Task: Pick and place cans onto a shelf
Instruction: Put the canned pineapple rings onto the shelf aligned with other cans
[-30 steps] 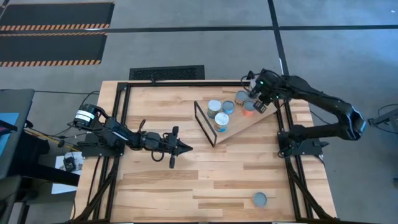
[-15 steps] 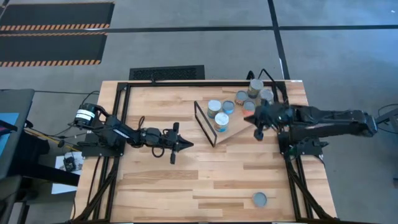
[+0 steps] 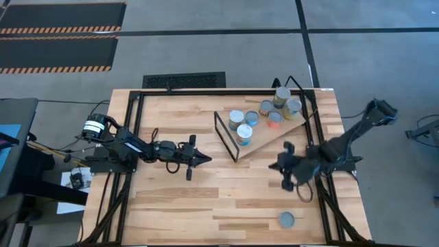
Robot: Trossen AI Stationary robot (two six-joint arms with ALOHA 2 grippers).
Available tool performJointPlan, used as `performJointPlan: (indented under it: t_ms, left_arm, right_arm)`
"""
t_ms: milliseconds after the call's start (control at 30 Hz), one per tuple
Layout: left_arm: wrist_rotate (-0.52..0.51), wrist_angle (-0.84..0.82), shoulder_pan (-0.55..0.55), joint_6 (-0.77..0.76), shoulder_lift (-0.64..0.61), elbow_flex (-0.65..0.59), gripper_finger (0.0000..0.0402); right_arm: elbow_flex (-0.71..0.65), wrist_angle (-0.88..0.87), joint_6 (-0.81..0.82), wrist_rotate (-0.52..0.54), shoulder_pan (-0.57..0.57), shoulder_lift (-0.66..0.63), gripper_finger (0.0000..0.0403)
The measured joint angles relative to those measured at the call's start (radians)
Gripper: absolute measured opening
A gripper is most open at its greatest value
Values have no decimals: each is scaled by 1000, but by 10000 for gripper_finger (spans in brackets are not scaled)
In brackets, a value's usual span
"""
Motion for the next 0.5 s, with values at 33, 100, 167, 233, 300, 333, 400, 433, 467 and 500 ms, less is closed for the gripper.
performJointPlan:
  t_ms: [33, 100, 167, 233, 300, 333, 400, 433, 467, 500]
  left_arm:
    - [0, 0, 0, 1, 0, 0, 0]
    - [0, 2, 0, 0, 0, 0, 0]
    - [6, 4, 0, -3, 0, 0, 0]
    - [18, 0, 0, -4, 0, 0, 0]
    - [18, 1, 0, -4, 0, 0, 0]
    - [15, 0, 0, -4, 0, 0, 0]
    - [11, 5, 1, -3, 0, 0, 0]
    - [10, 8, 1, -3, 0, 0, 0]
    - [10, 9, 1, -2, 0, 0, 0]
    - [10, 12, 1, -2, 0, 0, 0]
  right_arm:
    - [12, -9, 28, 1, 24, 33, 11]
    - [35, -15, 84, 1, 64, 99, 11]
    - [61, -43, 145, -8, 93, 161, 11]
    - [87, -51, 185, -30, 124, 225, 11]
    - [115, -53, 200, -58, 162, 283, 15]
    - [130, -52, 212, -62, 180, 313, 19]
    - [163, -53, 243, -85, 209, 366, 33]
    - [183, -58, 262, -107, 219, 391, 42]
    - [205, -64, 284, -122, 226, 416, 53]
    - [226, -78, 308, -135, 233, 442, 64]
